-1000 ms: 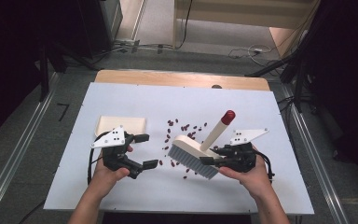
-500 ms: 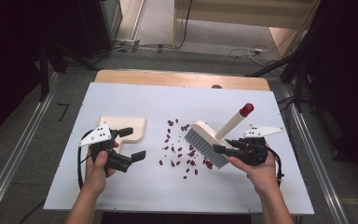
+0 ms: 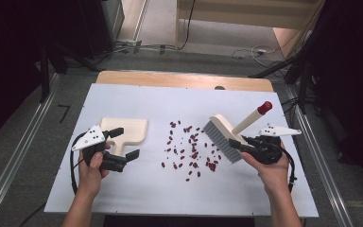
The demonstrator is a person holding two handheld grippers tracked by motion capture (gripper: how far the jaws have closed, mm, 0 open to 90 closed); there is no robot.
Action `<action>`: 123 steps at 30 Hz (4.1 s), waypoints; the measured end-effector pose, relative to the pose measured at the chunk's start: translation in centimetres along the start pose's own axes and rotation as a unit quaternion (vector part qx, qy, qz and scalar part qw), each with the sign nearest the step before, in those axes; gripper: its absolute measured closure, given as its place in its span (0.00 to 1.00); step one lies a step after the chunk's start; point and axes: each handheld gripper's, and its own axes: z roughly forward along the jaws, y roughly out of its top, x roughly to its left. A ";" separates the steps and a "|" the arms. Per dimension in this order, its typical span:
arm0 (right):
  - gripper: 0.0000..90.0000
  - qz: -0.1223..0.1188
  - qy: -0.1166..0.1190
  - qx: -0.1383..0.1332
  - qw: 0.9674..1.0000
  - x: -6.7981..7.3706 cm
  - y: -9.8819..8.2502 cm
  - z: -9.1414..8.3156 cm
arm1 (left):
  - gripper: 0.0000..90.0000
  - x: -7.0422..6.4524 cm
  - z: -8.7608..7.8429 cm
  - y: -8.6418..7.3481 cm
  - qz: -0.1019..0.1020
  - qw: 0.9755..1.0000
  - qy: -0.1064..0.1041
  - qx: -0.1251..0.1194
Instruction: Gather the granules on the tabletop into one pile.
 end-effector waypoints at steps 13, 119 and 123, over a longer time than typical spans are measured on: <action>0.73 0.027 -0.098 -0.007 0.995 -2.4 -0.8 -1.1 | 0.00 -0.4 -1.7 -2.3 -0.006 0.999 0.051 0.011; 0.73 -0.102 -0.010 0.065 0.993 11.5 1.3 7.8 | 0.00 1.8 -2.4 -6.8 -0.022 0.996 0.082 0.014; 0.73 -0.096 0.036 0.079 0.992 13.4 0.7 9.4 | 0.00 1.8 -2.4 -6.8 -0.022 0.996 0.082 0.014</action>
